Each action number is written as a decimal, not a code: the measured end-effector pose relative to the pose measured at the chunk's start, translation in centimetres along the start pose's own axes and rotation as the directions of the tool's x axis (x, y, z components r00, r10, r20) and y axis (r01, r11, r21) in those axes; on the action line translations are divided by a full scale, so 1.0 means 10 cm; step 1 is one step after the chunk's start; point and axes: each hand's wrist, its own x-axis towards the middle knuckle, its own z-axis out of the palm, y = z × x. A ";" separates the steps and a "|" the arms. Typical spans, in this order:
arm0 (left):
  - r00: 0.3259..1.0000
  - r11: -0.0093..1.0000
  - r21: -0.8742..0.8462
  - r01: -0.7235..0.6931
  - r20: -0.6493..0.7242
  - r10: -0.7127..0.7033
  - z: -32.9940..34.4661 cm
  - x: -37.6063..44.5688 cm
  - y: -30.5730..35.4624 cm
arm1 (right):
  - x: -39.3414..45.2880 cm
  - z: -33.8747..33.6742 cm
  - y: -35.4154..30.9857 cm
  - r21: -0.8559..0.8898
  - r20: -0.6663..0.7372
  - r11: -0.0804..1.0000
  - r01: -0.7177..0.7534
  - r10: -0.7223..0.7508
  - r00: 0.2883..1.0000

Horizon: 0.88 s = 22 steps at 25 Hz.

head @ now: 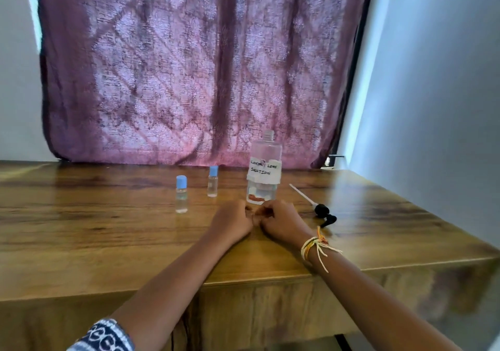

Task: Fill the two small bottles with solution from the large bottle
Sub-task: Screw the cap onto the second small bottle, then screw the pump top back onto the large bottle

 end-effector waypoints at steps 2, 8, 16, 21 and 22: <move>0.999 0.996 -0.083 0.027 -0.035 -0.030 0.11 0.10 0.14 | -0.09 -0.20 0.15 -0.037 -0.133 0.998 -0.041 0.036 0.990; 0.957 0.988 -0.152 -0.033 -0.289 -0.012 -0.01 0.60 0.45 | 0.04 -0.58 0.60 -0.380 -0.382 0.846 -0.373 0.224 0.897; 0.941 0.955 -0.293 0.036 -0.311 -0.131 -0.29 1.34 0.78 | 0.29 -0.67 0.83 -0.120 -0.279 0.911 -0.395 0.350 0.894; 0.961 0.901 -0.431 -0.052 -0.266 -0.072 -0.27 1.44 0.70 | 0.52 -0.99 0.54 0.752 -0.016 0.573 -0.325 0.508 0.861; 0.955 0.896 -0.440 -0.065 -0.287 -0.072 -0.27 1.42 0.69 | 0.56 -1.05 0.48 0.859 0.092 0.405 -0.313 0.480 0.872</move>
